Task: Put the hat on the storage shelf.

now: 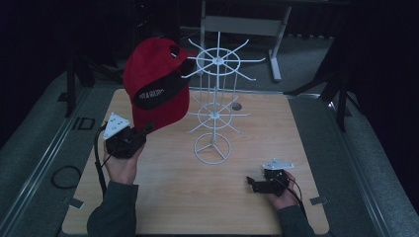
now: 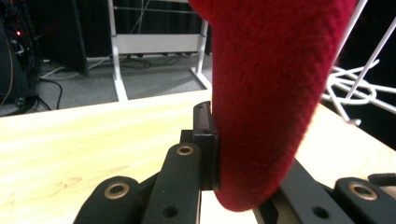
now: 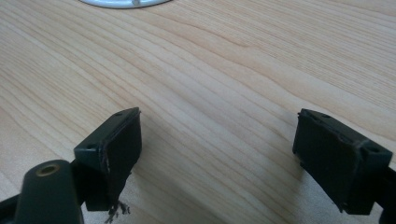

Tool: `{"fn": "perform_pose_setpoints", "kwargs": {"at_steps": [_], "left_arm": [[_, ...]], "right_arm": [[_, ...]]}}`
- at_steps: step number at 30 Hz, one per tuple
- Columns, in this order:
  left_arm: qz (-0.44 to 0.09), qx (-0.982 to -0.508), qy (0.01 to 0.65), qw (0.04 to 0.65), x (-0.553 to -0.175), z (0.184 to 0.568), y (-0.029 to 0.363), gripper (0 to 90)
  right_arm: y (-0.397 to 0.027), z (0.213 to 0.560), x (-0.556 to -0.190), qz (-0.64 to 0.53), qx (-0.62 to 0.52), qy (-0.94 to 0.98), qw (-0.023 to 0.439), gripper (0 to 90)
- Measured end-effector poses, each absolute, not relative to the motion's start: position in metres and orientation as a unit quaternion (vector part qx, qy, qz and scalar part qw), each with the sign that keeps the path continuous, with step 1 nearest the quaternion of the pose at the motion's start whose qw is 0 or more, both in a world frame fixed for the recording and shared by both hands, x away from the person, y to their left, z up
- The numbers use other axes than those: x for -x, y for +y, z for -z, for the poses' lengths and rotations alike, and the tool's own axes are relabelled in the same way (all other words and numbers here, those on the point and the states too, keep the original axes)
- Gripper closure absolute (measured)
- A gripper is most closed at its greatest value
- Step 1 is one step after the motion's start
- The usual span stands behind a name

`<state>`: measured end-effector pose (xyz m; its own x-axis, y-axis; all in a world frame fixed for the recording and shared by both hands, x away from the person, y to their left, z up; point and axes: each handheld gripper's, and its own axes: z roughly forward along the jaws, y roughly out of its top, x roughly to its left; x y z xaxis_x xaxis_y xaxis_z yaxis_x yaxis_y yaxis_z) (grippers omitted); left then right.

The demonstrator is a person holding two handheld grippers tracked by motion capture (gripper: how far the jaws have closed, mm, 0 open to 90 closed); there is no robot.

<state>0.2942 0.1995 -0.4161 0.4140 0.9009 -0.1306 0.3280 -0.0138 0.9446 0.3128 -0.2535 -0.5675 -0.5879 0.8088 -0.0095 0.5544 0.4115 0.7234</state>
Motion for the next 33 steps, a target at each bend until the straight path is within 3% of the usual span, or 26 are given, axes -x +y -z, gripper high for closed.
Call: {"fn": "perform_pose_setpoints", "kwargs": {"at_steps": [33], "left_arm": [[-0.245, -0.675, 0.465, 0.518, -0.29, 0.455, 0.191, 84.9]], "right_arm": [[-0.253, 0.568, -0.313, -0.349, -0.415, 0.82, 0.184, 15.3]]}}
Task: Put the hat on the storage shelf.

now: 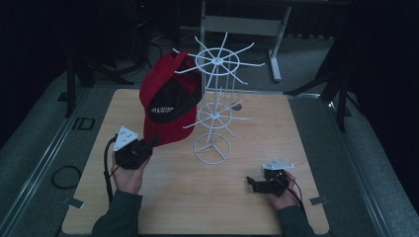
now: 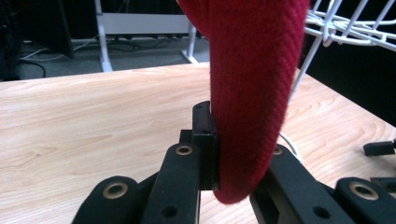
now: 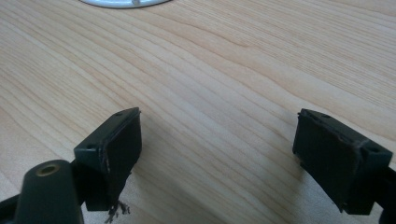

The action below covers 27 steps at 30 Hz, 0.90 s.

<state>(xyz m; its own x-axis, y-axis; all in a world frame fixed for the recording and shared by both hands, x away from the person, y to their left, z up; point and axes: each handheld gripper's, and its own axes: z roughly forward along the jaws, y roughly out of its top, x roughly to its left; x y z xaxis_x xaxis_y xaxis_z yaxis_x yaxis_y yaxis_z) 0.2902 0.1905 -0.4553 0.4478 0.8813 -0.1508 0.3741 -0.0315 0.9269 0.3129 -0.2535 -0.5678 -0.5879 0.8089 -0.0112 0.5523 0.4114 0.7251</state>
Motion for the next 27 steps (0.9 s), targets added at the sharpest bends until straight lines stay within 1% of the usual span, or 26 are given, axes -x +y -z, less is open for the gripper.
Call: {"fn": "perform_pose_setpoints", "kwargs": {"at_steps": [8, 13, 18, 19, 20, 27], "left_arm": [[-0.237, -0.684, 0.458, 0.516, -0.291, 0.459, 0.188, 84.0], [-0.234, -0.689, 0.453, 0.515, -0.292, 0.46, 0.189, 81.3], [-0.235, -0.69, 0.452, 0.514, -0.293, 0.461, 0.191, 66.3], [-0.23, -0.693, 0.456, 0.51, -0.296, 0.462, 0.192, 66.3], [-0.228, -0.692, 0.458, 0.509, -0.296, 0.463, 0.193, 60.4], [-0.217, -0.691, 0.46, 0.513, -0.298, 0.469, 0.199, 48.8]], "right_arm": [[-0.254, 0.568, -0.313, -0.349, -0.415, 0.82, 0.184, 15.3], [-0.254, 0.568, -0.313, -0.349, -0.415, 0.82, 0.184, 15.3], [-0.254, 0.568, -0.313, -0.349, -0.415, 0.82, 0.183, 15.3], [-0.254, 0.568, -0.313, -0.349, -0.415, 0.82, 0.184, 15.3], [-0.254, 0.568, -0.313, -0.349, -0.415, 0.82, 0.184, 15.3], [-0.254, 0.568, -0.313, -0.349, -0.415, 0.82, 0.184, 15.3]]}}
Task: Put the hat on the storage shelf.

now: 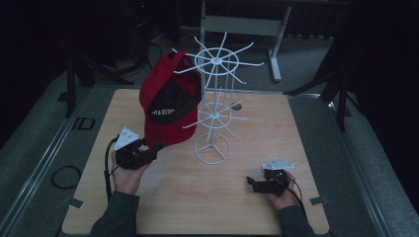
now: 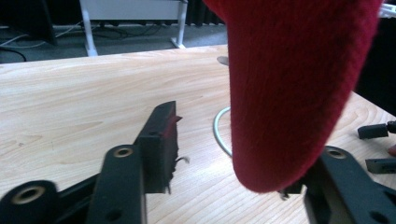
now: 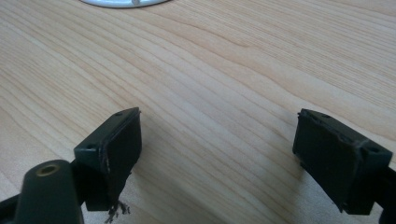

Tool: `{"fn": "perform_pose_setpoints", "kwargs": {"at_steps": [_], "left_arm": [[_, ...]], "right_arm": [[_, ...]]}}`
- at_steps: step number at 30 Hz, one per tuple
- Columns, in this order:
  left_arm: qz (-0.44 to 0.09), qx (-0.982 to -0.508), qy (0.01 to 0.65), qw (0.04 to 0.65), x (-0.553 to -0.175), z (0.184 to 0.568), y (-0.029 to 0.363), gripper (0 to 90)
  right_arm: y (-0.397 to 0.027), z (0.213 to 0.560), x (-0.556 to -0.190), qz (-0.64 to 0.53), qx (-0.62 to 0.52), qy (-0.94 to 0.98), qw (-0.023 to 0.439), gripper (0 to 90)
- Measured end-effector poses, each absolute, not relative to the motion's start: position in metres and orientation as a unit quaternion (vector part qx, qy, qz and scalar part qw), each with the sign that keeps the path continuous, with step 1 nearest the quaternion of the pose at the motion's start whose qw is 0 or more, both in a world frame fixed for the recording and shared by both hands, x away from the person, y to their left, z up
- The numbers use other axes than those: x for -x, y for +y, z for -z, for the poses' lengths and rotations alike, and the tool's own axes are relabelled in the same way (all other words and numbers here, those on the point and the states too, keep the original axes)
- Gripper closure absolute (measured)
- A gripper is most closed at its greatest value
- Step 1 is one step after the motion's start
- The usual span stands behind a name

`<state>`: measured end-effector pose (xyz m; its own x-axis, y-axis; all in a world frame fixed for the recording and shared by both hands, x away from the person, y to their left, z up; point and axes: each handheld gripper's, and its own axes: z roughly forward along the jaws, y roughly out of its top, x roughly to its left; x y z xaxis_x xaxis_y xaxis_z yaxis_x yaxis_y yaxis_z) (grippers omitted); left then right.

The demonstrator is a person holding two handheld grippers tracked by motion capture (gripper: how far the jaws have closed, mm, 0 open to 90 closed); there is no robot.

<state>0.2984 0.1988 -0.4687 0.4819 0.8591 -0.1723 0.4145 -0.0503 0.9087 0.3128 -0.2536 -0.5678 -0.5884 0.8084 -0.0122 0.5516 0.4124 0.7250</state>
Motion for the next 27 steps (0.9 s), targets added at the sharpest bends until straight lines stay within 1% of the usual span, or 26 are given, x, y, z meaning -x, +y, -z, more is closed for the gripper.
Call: {"fn": "perform_pose_setpoints", "kwargs": {"at_steps": [3, 7, 10, 21, 27], "left_arm": [[-0.207, -0.691, 0.463, 0.515, -0.299, 0.471, 0.2, 44.1], [-0.198, -0.696, 0.463, 0.512, -0.3, 0.476, 0.201, 45.0], [-0.194, -0.703, 0.459, 0.507, -0.3, 0.48, 0.201, 40.2], [-0.173, -0.714, 0.456, 0.502, -0.301, 0.494, 0.202, 27.7], [-0.17, -0.713, 0.45, 0.51, -0.3, 0.495, 0.201, 26.9]], "right_arm": [[-0.254, 0.568, -0.313, -0.349, -0.414, 0.82, 0.184, 15.3], [-0.254, 0.568, -0.313, -0.349, -0.414, 0.82, 0.184, 15.3], [-0.254, 0.568, -0.313, -0.349, -0.413, 0.821, 0.184, 15.3], [-0.254, 0.568, -0.312, -0.347, -0.413, 0.822, 0.183, 15.3], [-0.254, 0.568, -0.312, -0.348, -0.414, 0.821, 0.183, 15.3]]}}
